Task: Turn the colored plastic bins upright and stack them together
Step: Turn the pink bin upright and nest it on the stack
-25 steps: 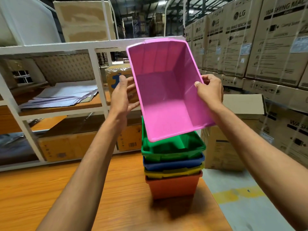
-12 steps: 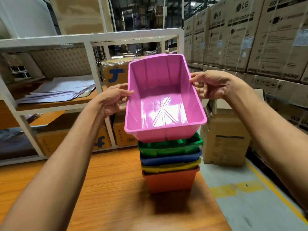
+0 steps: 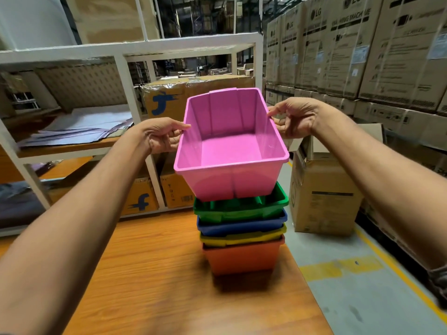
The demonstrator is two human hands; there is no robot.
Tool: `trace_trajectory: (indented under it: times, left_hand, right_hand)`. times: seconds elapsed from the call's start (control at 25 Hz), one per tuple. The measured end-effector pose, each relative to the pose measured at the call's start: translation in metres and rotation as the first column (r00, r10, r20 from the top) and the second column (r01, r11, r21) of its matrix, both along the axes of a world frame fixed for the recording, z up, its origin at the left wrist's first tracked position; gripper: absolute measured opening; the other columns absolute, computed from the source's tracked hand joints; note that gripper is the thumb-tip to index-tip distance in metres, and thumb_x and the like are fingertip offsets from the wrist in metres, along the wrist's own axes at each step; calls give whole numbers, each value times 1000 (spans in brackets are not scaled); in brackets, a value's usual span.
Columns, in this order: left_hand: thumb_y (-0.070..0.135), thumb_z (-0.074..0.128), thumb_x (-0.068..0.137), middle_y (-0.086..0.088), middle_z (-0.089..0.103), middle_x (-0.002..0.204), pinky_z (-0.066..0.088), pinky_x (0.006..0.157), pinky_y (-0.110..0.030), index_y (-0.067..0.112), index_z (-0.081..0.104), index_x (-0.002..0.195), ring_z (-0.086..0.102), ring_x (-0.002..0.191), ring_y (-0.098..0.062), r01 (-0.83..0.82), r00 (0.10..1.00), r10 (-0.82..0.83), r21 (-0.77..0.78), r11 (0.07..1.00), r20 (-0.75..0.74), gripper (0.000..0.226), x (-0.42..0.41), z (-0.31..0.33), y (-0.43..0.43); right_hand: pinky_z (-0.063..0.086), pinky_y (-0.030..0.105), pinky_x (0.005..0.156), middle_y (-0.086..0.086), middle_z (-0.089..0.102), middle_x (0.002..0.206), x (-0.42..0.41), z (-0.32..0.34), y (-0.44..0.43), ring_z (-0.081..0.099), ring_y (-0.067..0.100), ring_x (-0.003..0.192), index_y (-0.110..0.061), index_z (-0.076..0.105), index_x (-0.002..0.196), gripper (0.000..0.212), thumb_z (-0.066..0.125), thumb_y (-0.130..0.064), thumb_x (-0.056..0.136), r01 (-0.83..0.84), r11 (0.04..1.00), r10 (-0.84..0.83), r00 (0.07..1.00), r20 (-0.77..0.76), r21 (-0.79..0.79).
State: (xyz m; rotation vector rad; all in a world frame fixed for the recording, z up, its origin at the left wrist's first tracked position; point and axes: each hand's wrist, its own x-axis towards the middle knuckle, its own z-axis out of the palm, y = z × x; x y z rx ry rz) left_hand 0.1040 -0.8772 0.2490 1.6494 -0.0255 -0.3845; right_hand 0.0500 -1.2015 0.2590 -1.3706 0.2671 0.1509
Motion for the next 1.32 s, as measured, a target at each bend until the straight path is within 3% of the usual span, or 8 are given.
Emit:
trace_trajectory:
  times: [0.2,0.4,0.68,0.8,0.96,1.04,1.16,1.32]
  left_hand:
    - [8,68,95,-11,70,103,60,48,-30,8,60,117,77,68,-22,-45,996,45,-3,999,-74,23,4,-15,-3]
    - [5,70,92,-13,70,100,60,48,-31,8,57,133,77,68,-23,-68,993,70,29,997,-96,43,1,-28,-7]
    - [6,61,99,-8,67,52,51,35,-22,4,60,99,68,42,-15,-70,989,91,171,983,-119,2,-7,-40,-27]
    - [4,57,101,-5,58,41,39,26,-17,7,55,85,52,25,-10,-88,985,114,192,977,-130,16,-9,-50,-29]
    - [4,62,98,-3,64,59,59,43,-27,8,57,87,66,43,-12,-89,985,120,222,971,-127,12,-3,-70,-27]
    - [5,63,96,-3,65,69,61,48,-29,8,60,89,69,48,-13,-87,984,118,215,973,-133,8,0,-77,-26]
    - [8,64,97,-1,66,57,63,56,-31,9,61,87,67,46,-12,-100,985,129,234,967,-113,11,1,-78,-28]
    - [10,65,97,-1,68,66,62,55,-28,10,62,88,68,56,-12,-125,981,153,212,969,-121,10,0,-79,-27]
  right_hand:
    - [63,40,58,13,75,83,10,-15,1,76,24,65,-11,48,138,53,56,2,87,28,999,-30,998,-61,-31]
    - [64,39,57,14,71,72,16,-29,2,73,25,59,-6,58,114,25,55,-1,90,-19,991,-4,986,-166,-136]
    - [63,33,60,11,59,56,27,-54,-4,64,20,46,-8,57,91,7,53,-2,93,-18,978,-41,960,-277,-207]
    - [63,34,56,12,60,55,28,-62,-4,64,22,42,-6,57,95,6,54,-1,94,-17,981,-41,954,-296,-191]
    - [64,40,58,9,68,88,29,-74,-2,73,21,68,-4,58,110,18,57,1,93,11,984,-66,950,-305,-180]
    - [63,38,54,9,67,88,29,-79,0,72,22,67,-4,58,109,17,57,0,93,20,983,-77,946,-314,-182]
    - [63,36,52,8,65,82,29,-84,-1,71,22,54,-5,57,107,14,59,-2,94,32,978,-97,944,-315,-205]
    - [62,25,69,4,63,78,31,-88,-5,67,16,53,-7,63,106,14,64,-5,92,79,976,-141,941,-308,-205]
